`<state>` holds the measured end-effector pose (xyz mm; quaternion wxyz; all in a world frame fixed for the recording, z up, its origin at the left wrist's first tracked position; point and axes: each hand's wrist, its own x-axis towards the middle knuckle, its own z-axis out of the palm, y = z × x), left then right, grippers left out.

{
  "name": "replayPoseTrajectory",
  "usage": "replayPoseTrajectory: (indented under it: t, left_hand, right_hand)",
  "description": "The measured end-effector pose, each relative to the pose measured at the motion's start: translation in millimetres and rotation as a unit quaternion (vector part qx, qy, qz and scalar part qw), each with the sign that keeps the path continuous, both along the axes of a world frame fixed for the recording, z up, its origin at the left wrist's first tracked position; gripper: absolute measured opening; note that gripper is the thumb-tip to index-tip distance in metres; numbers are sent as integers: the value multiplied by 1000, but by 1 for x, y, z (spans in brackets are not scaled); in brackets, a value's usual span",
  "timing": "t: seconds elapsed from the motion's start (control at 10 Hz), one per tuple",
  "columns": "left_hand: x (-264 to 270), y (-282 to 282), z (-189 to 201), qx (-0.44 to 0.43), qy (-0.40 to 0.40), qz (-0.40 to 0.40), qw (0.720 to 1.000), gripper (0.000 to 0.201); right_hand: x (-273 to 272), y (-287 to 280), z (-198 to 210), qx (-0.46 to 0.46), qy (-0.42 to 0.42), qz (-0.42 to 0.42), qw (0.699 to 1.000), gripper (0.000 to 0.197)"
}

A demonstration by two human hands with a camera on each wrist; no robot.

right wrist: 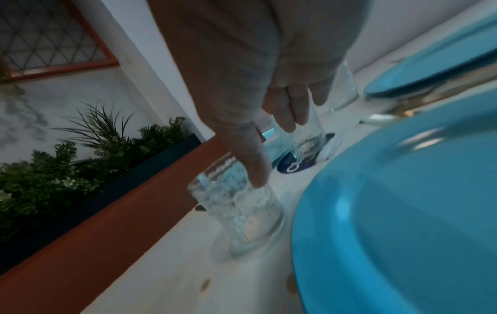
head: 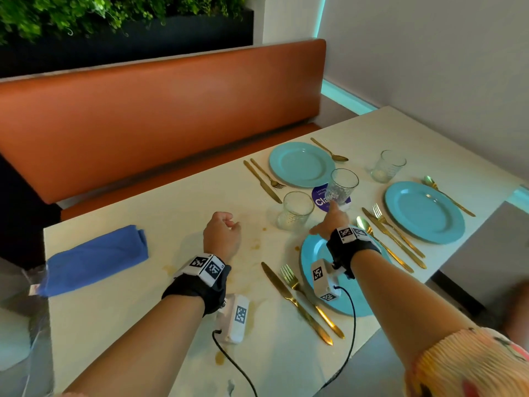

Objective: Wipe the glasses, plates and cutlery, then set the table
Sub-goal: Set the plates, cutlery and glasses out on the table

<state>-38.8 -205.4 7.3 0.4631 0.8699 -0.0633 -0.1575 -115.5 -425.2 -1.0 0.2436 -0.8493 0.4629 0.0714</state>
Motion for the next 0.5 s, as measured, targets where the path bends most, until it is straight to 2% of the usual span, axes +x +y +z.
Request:
replayPoseTrajectory:
  t: [0.3, 0.4, 0.5]
  left_hand:
    - [-21, 17, 52, 24, -54, -144, 988, 27]
    - [-33, 14, 61, 50, -54, -209, 975, 25]
    - [-51, 10, 60, 92, -60, -284, 953, 24]
  right_hand:
    - [-71, 31, 82, -67, -79, -30, 994, 58]
    - [-100, 35, 100, -92, -63, -2, 994, 49]
    - [-135, 40, 117, -137, -11, 49, 989, 46]
